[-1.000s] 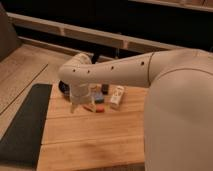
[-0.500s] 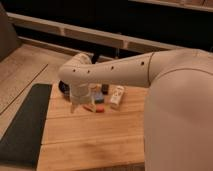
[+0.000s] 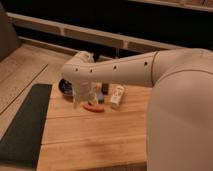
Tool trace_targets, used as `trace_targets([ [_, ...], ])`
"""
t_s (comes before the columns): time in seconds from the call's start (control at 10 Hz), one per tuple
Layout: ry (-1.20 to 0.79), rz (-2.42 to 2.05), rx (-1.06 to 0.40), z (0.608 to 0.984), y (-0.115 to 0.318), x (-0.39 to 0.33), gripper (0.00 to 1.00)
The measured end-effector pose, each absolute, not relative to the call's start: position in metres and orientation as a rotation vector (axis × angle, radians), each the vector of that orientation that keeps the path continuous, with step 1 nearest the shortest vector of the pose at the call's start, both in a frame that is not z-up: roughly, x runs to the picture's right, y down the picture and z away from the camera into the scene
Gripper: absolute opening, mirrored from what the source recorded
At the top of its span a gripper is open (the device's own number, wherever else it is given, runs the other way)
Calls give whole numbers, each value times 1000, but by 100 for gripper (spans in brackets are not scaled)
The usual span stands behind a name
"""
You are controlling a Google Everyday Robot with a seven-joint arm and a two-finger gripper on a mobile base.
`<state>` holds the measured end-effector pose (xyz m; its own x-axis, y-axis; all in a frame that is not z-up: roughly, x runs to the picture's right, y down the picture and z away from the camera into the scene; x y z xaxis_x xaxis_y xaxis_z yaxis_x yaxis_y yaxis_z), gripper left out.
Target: Drag the pepper across the table
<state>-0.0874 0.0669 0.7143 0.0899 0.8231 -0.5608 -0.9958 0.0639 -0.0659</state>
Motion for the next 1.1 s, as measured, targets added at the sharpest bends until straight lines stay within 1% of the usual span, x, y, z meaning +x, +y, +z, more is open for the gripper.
trace_targets([
  [0.5, 213, 1434, -435, 728, 19, -64, 65],
  [0.9, 206, 1429, -432, 730, 18, -64, 65],
  [1.1, 282, 1457, -427, 753, 35, -35, 65],
])
